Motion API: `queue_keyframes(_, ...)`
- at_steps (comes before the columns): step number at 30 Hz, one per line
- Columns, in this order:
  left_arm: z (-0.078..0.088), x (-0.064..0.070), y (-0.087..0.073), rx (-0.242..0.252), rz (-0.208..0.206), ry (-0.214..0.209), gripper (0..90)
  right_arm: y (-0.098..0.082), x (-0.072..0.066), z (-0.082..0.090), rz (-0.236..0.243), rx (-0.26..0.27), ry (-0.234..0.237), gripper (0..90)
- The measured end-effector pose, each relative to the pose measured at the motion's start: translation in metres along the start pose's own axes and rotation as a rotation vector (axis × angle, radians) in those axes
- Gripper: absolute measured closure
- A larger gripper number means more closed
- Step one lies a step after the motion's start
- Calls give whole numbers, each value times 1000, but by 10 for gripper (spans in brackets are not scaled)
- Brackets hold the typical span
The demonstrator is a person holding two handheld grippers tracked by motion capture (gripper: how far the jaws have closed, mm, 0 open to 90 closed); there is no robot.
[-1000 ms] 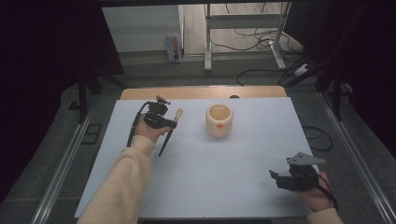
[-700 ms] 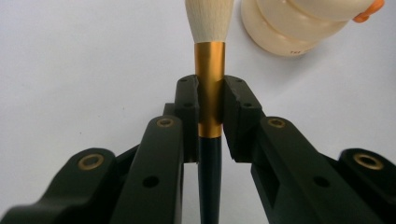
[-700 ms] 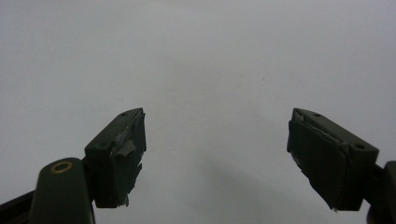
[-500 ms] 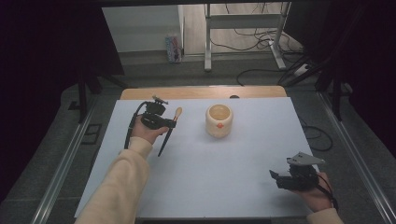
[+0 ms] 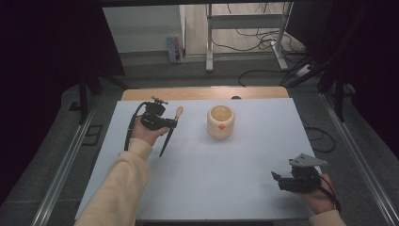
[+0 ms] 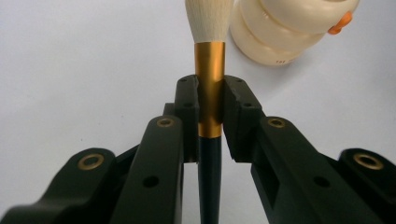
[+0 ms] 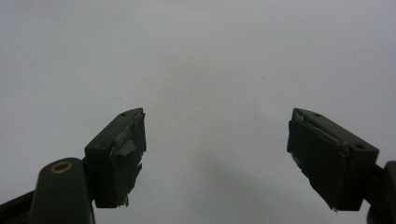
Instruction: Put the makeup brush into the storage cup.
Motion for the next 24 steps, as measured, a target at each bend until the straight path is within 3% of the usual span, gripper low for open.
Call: queue_keyframes(24, 16, 10, -2, 78, -36, -36, 773, 0, 0, 1, -5, 3, -6, 200)
Point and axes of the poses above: each handheld gripper's, and its own axes: z roughly backward along the jaws, y roughly out of its top, x roughly to its right, the point moved 6 cm from there along -z, roughly forward along the jaws, and after that the axes turned 11 degrees about -y, right-handed, at the moved point
